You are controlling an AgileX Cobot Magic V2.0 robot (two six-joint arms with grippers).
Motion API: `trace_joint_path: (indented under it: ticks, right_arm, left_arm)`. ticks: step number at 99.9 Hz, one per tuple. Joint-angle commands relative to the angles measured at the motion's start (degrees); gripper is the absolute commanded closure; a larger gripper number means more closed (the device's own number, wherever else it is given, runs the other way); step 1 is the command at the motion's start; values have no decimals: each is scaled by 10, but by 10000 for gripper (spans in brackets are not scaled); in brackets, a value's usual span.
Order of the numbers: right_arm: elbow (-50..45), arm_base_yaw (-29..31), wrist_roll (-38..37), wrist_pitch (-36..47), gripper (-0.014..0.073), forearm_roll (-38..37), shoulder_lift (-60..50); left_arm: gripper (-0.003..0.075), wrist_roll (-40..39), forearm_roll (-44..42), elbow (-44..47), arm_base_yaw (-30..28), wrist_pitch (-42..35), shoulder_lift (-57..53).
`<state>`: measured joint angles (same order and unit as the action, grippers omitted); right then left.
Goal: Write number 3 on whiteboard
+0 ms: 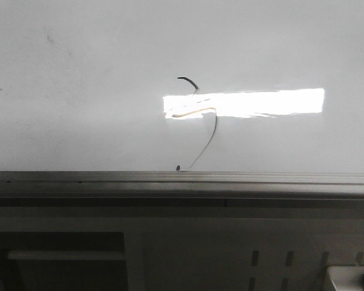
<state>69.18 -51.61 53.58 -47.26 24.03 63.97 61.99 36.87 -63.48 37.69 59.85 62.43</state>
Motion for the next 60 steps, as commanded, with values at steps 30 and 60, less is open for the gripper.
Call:
trace_joint_path:
  ticks: [30, 60]
  right_arm:
    - [19, 0, 5, 26, 648, 23, -9]
    - [19, 0, 5, 8, 648, 28, -9]
  left_arm:
    - [525, -9, 49, -20, 5, -46, -1]
    - [694, -16, 50, -20, 5, -42, 14]
